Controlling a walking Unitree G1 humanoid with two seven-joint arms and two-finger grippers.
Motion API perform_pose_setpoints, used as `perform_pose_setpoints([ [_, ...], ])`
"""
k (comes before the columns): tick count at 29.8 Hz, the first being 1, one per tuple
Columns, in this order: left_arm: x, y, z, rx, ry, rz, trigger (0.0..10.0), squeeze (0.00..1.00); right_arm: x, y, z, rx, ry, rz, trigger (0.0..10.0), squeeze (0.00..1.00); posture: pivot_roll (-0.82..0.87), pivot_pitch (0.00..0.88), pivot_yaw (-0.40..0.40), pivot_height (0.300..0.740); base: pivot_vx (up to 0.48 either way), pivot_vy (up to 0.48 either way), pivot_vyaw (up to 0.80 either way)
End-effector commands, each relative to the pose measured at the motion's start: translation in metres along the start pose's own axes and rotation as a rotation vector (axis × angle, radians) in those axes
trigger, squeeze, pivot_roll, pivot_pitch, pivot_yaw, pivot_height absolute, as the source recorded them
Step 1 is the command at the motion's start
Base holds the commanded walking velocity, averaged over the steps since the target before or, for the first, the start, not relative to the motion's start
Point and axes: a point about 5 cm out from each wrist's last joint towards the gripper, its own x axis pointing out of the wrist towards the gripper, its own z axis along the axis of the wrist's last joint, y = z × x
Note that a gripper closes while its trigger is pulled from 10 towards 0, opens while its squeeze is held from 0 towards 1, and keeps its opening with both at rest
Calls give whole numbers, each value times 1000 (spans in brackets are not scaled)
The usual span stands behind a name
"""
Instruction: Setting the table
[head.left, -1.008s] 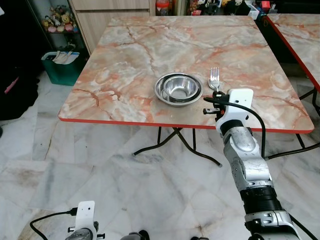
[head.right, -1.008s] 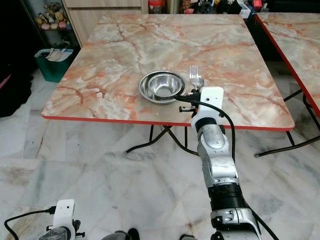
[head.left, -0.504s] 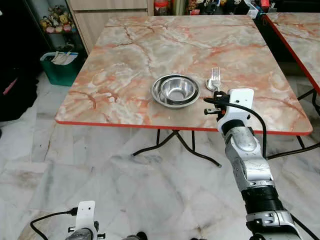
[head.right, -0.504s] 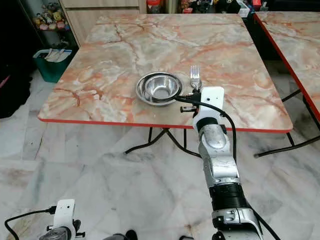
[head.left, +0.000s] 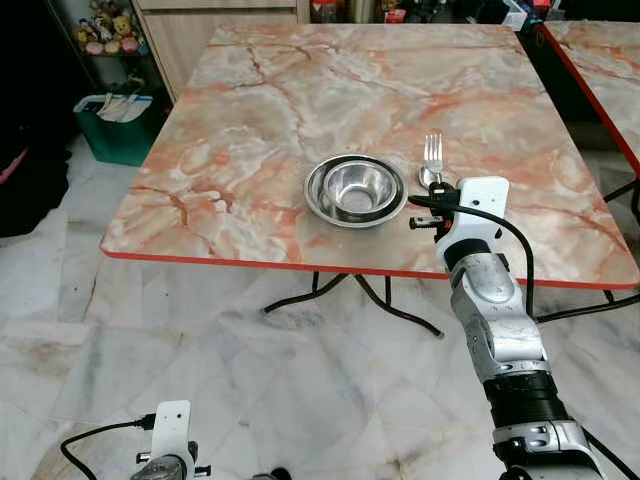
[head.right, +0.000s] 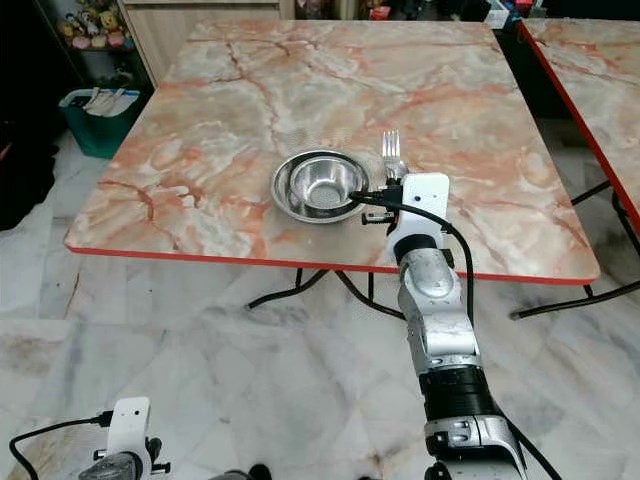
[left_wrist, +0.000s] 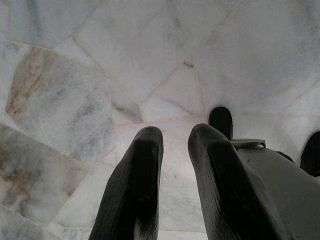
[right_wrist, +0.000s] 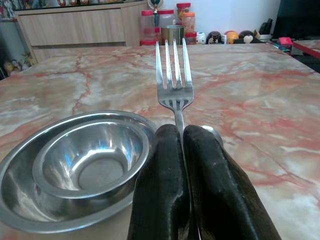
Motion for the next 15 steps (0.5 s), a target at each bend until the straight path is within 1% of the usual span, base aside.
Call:
perform_pose_setpoints([
  [1, -1, 2, -8, 3, 26, 3, 10000, 0, 0, -2, 0, 9, 1, -12, 10000, 0, 7, 155, 39, 740, 352, 0, 0],
  [10, -1, 2, -8, 5, 26, 2, 10000, 0, 0, -6, -1, 27, 6, -30, 10000, 0, 8, 156, 40, 740, 355, 0, 0],
  [13, -1, 2, -8, 7, 25, 1, 10000, 0, 0, -7, 0, 24, 7, -39, 10000, 0, 8, 155, 41, 740, 372, 0, -694],
  [14, -1, 2, -7, 7, 25, 1, 10000, 0, 0, -7, 1, 32, -5, -46, 10000, 0, 8, 155, 41, 740, 386, 0, -513],
  [15, -1, 2, -7, 7, 25, 1, 10000, 0, 0, -7, 1, 30, -8, -45, 10000, 0, 8, 155, 41, 740, 382, 0, 0],
])
